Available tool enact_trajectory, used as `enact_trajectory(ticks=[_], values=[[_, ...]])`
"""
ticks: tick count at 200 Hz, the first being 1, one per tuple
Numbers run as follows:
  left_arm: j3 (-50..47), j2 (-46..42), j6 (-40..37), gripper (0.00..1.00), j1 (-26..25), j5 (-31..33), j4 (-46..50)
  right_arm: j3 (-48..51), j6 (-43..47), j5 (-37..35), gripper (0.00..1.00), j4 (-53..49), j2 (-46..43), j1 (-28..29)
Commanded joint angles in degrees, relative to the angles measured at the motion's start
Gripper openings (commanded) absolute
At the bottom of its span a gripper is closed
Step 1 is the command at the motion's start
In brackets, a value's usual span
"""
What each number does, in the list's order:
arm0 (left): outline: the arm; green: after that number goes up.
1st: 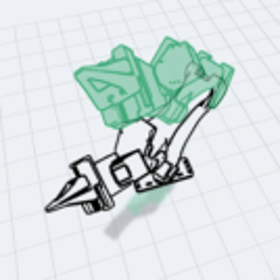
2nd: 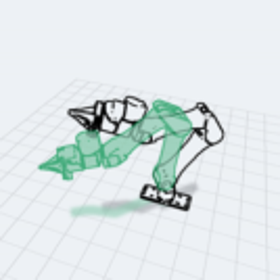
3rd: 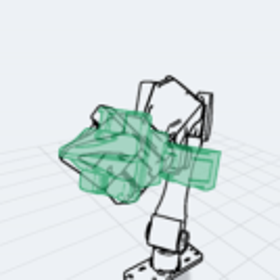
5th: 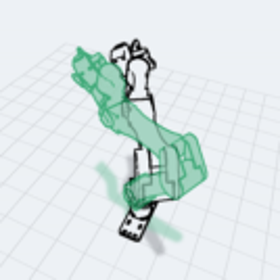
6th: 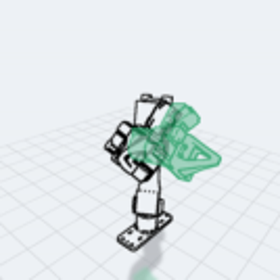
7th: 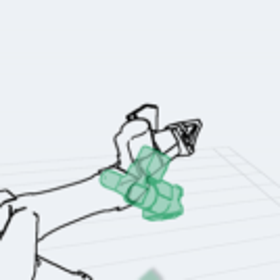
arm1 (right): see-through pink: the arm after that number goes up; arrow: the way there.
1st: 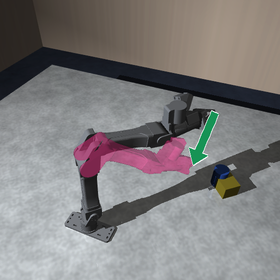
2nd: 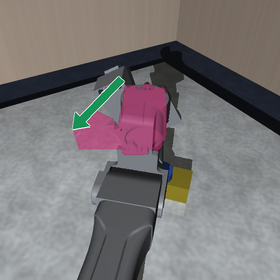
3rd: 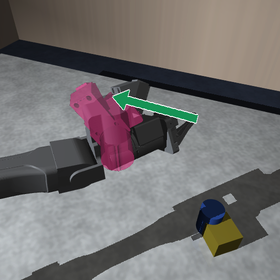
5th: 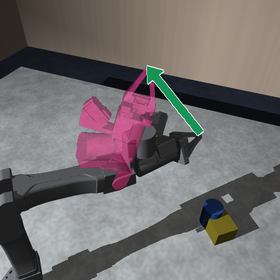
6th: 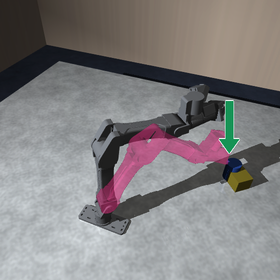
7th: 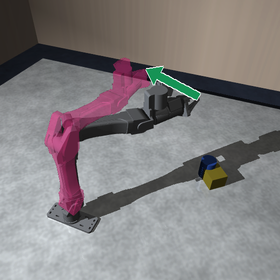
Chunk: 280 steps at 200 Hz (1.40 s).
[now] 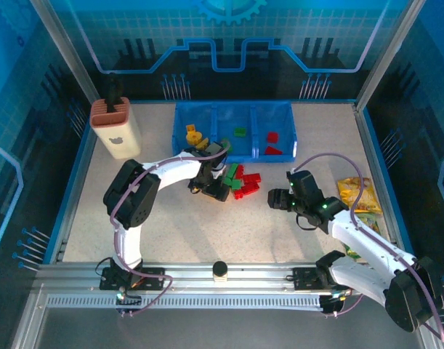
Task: Sort the legos into containers by color
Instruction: Pick up the lego from the center of the table, then place the lego in the container.
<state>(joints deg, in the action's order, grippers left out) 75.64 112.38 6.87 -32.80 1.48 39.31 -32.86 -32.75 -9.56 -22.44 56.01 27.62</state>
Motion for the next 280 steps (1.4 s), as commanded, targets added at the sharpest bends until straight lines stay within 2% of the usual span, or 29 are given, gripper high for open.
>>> enact_trajectory(ticks=[1, 21, 55, 76, 120, 183, 225, 261, 280], values=[[1.0, 1.8, -1.4, 0.89, 0.2, -0.1, 1.3, 0.8, -1.3, 1.0, 0.77, 0.7, 0.3, -0.7], [1.1, 1.8, -1.3, 0.85, 0.2, 0.6, 1.1, 1.0, -1.3, 1.2, 0.77, 1.0, 0.7, -0.7], [2.1, 1.8, -1.2, 0.70, 0.1, 0.7, 2.6, 0.9, -1.3, 1.1, 0.77, 1.1, 0.7, -0.7], [2.1, 0.3, -0.8, 0.66, 0.1, 0.8, 3.0, 0.8, -1.3, 1.0, 0.77, 1.2, 0.8, -0.7], [2.1, -5.6, 0.9, 0.66, 0.9, 1.4, 2.7, 0.3, -1.2, 1.4, 0.77, 1.9, 1.6, -0.7], [6.2, -9.7, 6.7, 0.66, 10.1, 2.2, 0.7, 1.6, -1.4, 1.7, 0.77, 2.3, 1.0, -0.7], [11.3, -6.6, 9.3, 0.66, 14.4, 3.9, -1.8, 4.3, -2.5, 2.1, 0.77, 3.0, -0.8, -0.6], [17.0, -1.8, 10.2, 0.65, 15.0, 4.6, -2.2, 4.9, -2.7, 2.7, 0.77, 2.6, -1.9, -0.5], [19.6, 0.1, 9.8, 0.68, 15.0, 4.1, -3.2, 4.9, -2.8, 3.0, 0.77, 2.3, -2.3, -0.4]])
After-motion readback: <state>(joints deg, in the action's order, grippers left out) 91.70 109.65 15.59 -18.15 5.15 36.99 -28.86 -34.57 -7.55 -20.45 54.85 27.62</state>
